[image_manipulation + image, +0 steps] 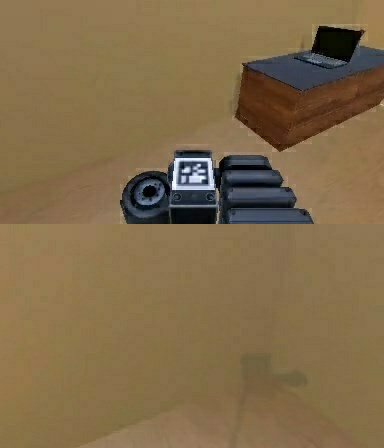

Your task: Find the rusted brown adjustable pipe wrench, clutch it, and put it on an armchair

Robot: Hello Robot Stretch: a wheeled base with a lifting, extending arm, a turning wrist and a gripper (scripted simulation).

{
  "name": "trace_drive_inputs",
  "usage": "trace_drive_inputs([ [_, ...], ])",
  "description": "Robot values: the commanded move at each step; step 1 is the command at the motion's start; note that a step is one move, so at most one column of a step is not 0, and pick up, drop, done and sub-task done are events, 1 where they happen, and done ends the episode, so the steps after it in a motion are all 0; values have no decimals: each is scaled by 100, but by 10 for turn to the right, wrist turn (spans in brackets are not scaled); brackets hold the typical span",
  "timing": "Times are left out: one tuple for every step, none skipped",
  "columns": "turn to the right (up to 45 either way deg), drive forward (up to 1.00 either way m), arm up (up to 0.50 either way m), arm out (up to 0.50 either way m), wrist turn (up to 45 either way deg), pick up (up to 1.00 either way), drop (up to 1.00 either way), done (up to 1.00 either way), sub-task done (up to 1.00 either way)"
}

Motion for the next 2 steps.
trace_drive_inputs([
  [450,0,0,0,0,0,0,0,0],
  [360,0,0,0,0,0,0,0,0],
])
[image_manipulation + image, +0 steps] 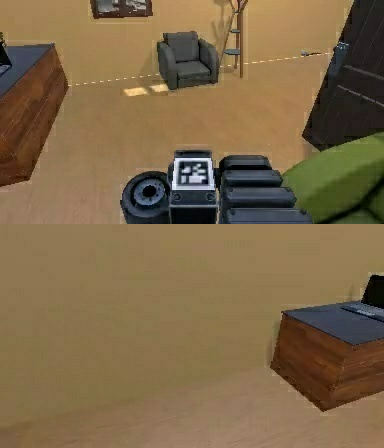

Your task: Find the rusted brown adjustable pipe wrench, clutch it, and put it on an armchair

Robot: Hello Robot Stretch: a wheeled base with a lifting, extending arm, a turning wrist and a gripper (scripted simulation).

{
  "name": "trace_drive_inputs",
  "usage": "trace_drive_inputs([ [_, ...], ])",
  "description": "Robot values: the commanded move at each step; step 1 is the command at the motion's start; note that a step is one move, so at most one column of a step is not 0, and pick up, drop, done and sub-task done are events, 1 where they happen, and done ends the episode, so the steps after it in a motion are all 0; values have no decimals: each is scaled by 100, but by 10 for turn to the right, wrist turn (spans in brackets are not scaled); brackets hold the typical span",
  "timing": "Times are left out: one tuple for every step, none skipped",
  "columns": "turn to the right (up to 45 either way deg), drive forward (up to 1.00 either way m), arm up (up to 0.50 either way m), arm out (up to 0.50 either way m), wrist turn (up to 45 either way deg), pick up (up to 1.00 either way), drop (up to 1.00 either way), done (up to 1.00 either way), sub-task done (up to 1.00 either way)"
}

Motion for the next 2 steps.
trace_drive_inputs([
  [-450,0,0,0,0,0,0,0,0],
  [-450,0,0,0,0,0,0,0,0],
])
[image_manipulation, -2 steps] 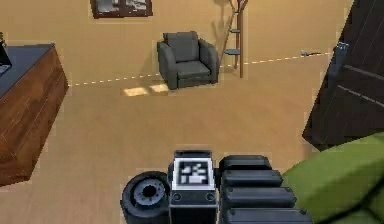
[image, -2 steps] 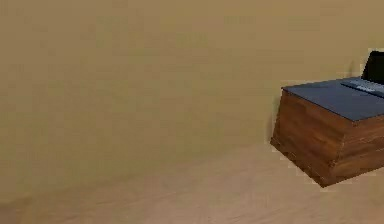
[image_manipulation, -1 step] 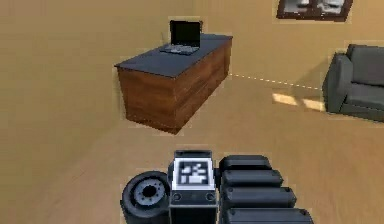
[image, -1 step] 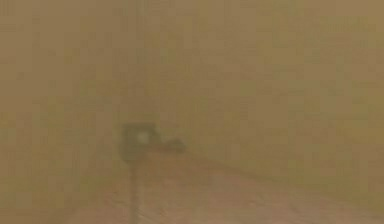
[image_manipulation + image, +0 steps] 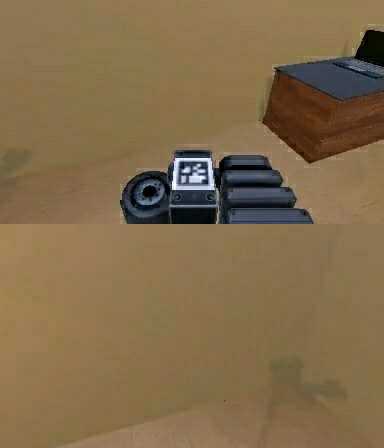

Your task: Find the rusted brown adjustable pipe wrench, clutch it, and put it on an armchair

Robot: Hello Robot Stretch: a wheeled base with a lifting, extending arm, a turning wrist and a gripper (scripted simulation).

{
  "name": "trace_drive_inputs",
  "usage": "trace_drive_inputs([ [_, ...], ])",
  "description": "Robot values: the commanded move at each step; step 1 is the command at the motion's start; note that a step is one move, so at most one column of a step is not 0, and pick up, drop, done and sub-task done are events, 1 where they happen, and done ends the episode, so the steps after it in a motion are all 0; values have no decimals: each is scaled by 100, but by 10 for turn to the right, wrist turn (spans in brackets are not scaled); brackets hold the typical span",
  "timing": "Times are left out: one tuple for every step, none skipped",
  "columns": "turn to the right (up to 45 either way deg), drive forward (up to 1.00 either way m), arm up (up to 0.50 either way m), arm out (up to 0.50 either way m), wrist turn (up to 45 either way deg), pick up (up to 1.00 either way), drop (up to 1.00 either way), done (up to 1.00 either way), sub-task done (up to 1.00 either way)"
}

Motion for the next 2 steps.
trace_drive_inputs([
  [-450,0,0,0,0,0,0,0,0],
  [-270,0,0,0,0,0,0,0,0],
])
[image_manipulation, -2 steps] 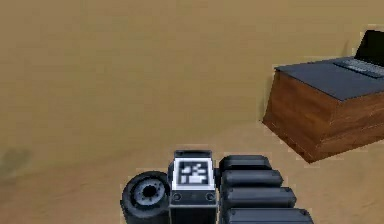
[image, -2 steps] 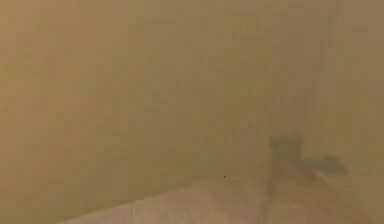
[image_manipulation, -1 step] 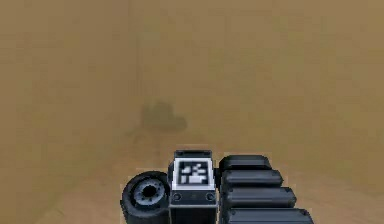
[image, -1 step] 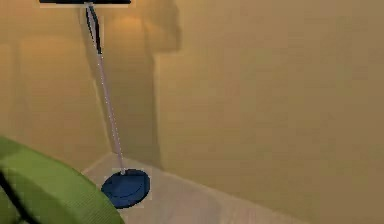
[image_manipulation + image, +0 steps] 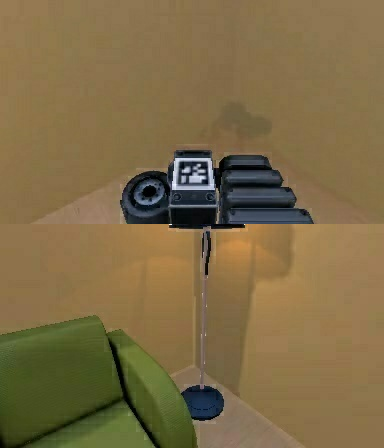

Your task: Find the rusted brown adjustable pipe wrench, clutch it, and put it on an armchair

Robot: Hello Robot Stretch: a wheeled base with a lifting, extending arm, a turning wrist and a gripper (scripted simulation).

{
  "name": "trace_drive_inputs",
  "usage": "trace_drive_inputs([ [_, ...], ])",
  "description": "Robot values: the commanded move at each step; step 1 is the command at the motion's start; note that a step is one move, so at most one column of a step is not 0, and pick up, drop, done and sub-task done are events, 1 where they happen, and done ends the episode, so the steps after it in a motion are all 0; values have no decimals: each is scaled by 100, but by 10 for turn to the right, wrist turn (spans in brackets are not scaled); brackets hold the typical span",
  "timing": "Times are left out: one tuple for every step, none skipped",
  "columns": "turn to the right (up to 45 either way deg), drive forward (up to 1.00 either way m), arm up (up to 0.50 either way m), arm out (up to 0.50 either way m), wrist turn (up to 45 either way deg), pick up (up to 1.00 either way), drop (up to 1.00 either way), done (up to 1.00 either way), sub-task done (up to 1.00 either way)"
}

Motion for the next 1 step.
trace_drive_inputs([
  [0,25,0,0,0,0,0,0,0],
])
